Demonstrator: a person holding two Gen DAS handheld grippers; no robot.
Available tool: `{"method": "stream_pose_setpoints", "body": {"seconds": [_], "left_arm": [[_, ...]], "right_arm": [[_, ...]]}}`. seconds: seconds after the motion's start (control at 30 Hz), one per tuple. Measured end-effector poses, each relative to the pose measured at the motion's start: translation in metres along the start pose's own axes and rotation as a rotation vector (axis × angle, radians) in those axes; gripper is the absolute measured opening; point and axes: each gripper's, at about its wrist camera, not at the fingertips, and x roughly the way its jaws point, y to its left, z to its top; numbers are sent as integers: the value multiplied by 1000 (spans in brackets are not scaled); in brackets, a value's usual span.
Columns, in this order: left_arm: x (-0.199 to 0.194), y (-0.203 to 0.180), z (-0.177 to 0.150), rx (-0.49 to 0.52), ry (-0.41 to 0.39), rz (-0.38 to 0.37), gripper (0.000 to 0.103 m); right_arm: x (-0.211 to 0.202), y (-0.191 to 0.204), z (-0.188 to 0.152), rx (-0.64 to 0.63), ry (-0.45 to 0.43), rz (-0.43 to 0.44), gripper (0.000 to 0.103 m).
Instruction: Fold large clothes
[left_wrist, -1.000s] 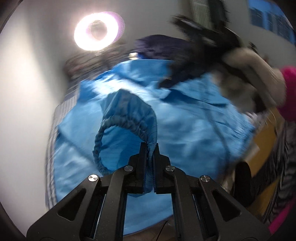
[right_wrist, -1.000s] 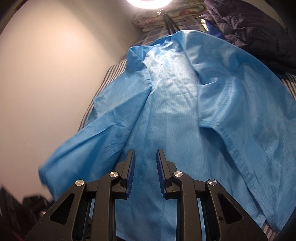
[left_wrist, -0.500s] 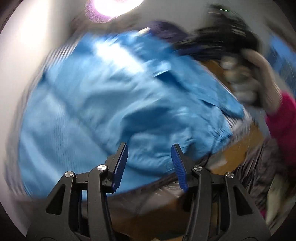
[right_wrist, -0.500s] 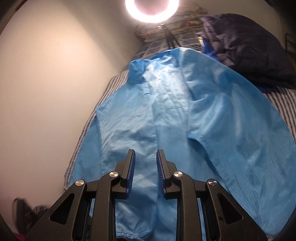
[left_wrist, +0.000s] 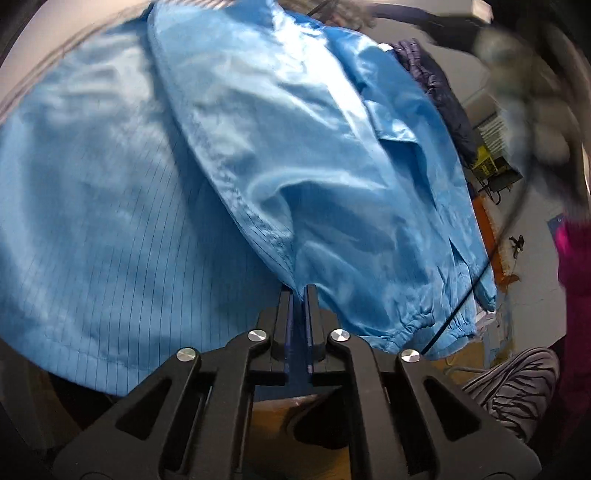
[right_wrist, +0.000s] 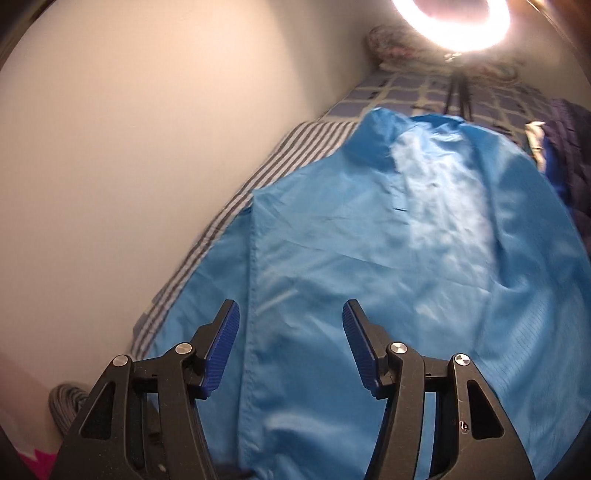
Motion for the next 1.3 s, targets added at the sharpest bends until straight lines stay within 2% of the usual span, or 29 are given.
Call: {"method": "stream_pose_setpoints", "body": {"seconds": [0.2, 0.43, 0.67, 0.83, 0.87, 0.9, 0.93, 0.97, 1.03, 1.17, 1.3], "left_arm": [[-30, 14, 0, -28, -82, 27, 0], [-62, 29, -6, -32, -135, 111, 0], [-59, 36, -1, -39, -132, 115, 0], [-59, 49, -1, -56, -126, 124, 0], [-60, 51, 0, -59, -129, 132, 0], [-62, 53, 0, -62, -134, 140, 0], [-64, 56, 1, -66, -141, 149, 0], [-67, 59, 1, -71, -151, 161, 0], [-74, 65, 3, -79, -167, 191, 0], [-99, 84, 8, -109, -222, 316, 0], [-113, 100, 13, -137, -267, 432, 0]], "right_arm": [[56, 24, 33, -45, 68, -28, 58], [122, 48, 71, -80, 106, -71, 58], [199, 80, 113, -140, 126, -133, 58], [251, 91, 127, -193, 168, -211, 57], [261, 92, 127, -205, 179, -230, 54], [268, 94, 128, -214, 186, -252, 37], [278, 94, 128, -228, 206, -288, 24], [288, 92, 127, -234, 234, -319, 4], [295, 89, 128, -226, 249, -331, 3], [288, 89, 143, -228, 197, -329, 1], [279, 85, 167, -170, 141, -306, 1]]}}
